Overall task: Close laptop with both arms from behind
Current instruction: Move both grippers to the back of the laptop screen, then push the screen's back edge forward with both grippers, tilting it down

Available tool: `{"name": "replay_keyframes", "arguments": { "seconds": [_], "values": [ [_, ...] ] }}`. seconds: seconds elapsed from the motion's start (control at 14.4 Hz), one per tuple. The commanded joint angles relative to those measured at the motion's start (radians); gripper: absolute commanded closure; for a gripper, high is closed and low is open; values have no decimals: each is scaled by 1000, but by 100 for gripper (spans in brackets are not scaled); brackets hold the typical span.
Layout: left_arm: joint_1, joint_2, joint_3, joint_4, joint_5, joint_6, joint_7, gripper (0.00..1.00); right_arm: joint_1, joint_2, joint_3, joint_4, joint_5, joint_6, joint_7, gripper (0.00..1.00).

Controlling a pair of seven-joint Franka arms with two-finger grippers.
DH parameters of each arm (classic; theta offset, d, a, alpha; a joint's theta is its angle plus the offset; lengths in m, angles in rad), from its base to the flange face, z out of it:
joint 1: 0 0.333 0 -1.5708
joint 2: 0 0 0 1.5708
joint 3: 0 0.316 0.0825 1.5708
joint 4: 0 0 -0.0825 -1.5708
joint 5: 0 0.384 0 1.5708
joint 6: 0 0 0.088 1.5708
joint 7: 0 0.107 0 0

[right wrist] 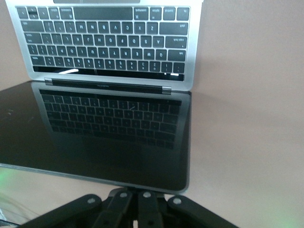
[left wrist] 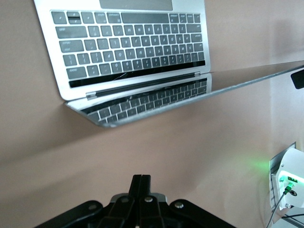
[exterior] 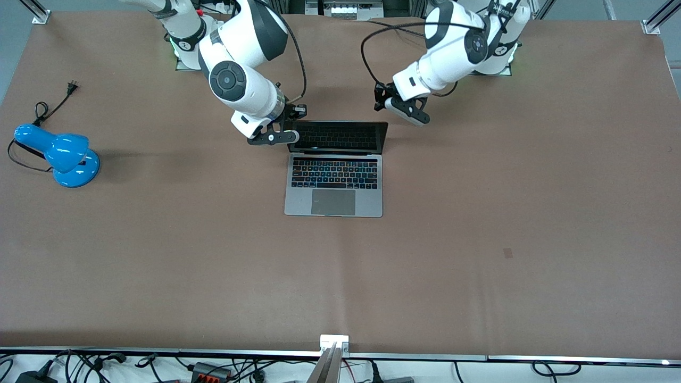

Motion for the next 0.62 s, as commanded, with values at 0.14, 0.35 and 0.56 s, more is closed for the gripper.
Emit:
{"name": "replay_keyframes", "arguments": {
  "seconds": [0.14, 0.35, 0.56],
  "values": [
    [32, 64, 0, 73, -32, 25, 117, 99, -4, 71, -6, 93, 22, 25, 43, 100],
    [68, 139, -1, 99, -32, 73, 202, 99, -10, 102, -14, 145, 22, 25, 44, 100],
    [75, 182, 2, 152, -30, 74, 205, 99, -33, 108, -15, 176, 19, 25, 41, 100]
  ]
}}
